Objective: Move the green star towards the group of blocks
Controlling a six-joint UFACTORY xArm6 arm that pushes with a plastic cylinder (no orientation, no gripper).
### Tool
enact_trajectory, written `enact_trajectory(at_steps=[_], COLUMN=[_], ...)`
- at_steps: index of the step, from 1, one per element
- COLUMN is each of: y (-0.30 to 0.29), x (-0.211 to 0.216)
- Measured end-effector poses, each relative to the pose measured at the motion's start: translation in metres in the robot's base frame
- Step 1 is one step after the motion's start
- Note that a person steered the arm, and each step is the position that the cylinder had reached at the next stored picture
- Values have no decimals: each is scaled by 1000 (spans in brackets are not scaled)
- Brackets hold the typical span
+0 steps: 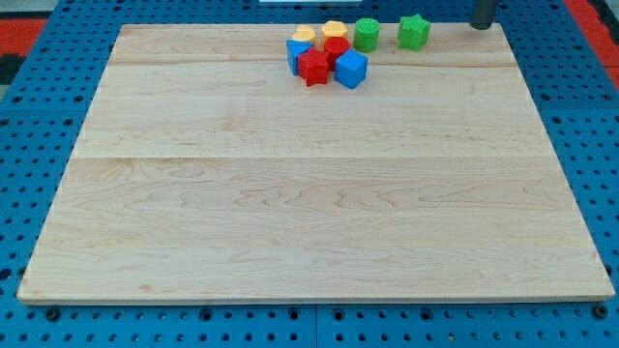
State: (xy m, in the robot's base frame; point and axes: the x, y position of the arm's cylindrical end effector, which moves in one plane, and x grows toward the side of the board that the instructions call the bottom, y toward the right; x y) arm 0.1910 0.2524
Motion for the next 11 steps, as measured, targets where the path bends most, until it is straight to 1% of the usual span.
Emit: enact_trajectory(at_steps=[2, 3, 4, 5, 7, 8, 9, 10, 11], y=[-37, -42, -78, -78, -126, -137, -137, -95, -40], x=[0, 1, 1, 4, 29, 53, 74, 76, 62])
